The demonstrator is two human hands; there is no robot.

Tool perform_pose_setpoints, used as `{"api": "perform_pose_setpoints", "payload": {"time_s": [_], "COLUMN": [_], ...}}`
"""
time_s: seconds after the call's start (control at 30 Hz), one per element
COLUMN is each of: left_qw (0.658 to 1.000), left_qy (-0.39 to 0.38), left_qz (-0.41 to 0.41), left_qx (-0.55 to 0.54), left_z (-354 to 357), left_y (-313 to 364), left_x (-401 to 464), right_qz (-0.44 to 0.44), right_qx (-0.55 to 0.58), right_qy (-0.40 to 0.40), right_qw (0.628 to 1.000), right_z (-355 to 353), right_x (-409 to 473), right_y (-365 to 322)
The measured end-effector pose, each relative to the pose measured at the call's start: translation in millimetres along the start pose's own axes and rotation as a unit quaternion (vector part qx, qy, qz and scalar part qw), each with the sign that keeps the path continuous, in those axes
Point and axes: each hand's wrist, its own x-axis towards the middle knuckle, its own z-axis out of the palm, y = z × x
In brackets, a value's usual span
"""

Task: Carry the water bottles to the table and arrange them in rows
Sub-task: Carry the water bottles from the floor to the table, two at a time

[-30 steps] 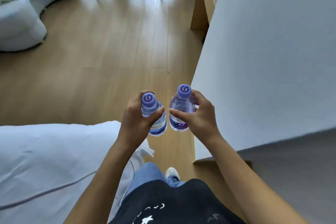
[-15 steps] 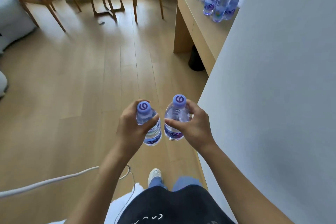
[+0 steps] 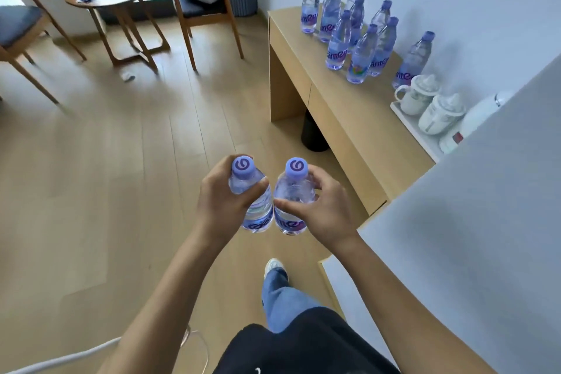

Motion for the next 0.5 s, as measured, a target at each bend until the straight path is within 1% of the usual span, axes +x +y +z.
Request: {"api": "perform_pose_setpoints", "payload": {"time_s": [0.1, 0.23, 0.33, 0.5], "left_qw": [1.0, 1.0, 1.0, 0.995], "left_qy": [-0.017, -0.017, -0.029, -0.088], "left_qz": [-0.002, 0.002, 0.003, -0.007], "left_qx": [0.005, -0.003, -0.012, -0.049], "left_z": [10.4, 21.3, 30.3, 51.1], "left_y": [-12.5, -24.7, -34.7, -61.6], "left_x": [70.5, 161.9, 216.2, 310.0], "right_qz": [0.005, 0.003, 0.013, 0.047], "right_qx": [-0.002, 0.006, 0.008, 0.004], "right_qy": [0.008, 0.037, 0.063, 0.099], "right_qw": [1.0, 0.999, 0.998, 0.994], "right_z": [5.1, 6.4, 9.3, 17.9], "right_x": [69.8, 161.4, 214.7, 299.0], "right_y": [-2.1, -10.2, -10.9, -5.9]}}
